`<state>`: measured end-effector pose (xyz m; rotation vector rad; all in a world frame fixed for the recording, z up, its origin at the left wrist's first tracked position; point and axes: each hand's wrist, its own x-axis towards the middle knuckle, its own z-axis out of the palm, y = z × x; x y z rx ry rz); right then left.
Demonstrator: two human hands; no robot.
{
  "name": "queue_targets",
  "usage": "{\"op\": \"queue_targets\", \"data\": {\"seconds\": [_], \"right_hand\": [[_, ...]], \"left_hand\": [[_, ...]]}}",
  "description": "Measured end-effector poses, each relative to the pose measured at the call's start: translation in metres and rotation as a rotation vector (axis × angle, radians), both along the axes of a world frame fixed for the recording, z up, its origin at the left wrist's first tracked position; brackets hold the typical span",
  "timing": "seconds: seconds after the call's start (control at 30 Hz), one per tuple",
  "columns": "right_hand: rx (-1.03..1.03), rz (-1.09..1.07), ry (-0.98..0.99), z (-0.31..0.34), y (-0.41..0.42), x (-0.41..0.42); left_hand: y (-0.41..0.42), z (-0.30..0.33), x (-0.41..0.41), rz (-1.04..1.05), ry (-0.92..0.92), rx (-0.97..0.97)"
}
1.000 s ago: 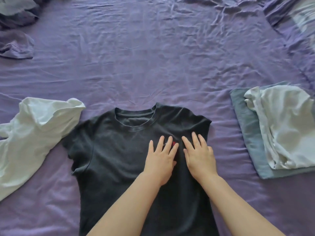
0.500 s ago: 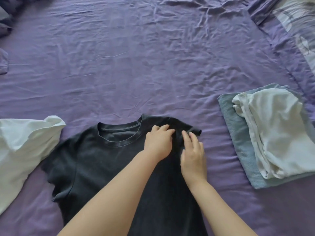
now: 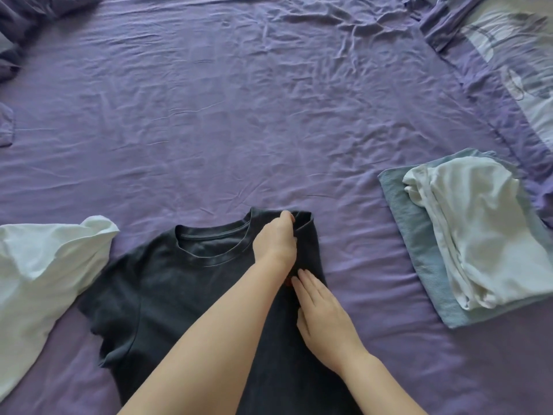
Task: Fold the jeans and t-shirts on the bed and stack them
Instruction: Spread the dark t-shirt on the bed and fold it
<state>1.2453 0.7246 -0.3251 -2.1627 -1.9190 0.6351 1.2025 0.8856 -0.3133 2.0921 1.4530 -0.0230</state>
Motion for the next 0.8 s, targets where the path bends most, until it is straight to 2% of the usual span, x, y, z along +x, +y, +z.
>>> {"op": "queue_targets", "data": {"seconds": [0.1,0.37,0.47,0.57,0.63,0.8], "right_hand": [[-0.090,0.057,-0.030,-0.008,-0.003,-0.006],[-0.194,0.000,-0.243,0.004,0.028,-0.064],[-0.197,0.159,-0.230,0.002,0.048,-0.095],[-0.210,0.355,-0.231,-0.003,0.072,-0.125],[-0.215,0.444,-0.237,-0.003,0.088,-0.142],[-0.222,0.525,-0.269,-0.006,0.132,-0.178]], "left_hand": [[-0.004,-0.005,-0.024,-0.034,0.078,0.141],[-0.026,0.000,-0.164,-0.173,0.216,0.264],[-0.034,0.004,-0.216,-0.081,0.276,0.346],[-0.039,0.007,-0.266,0.124,0.474,0.186],[-0.037,0.003,-0.291,0.227,0.522,0.102],[-0.026,0.001,-0.305,0.424,0.307,-0.021]]}}
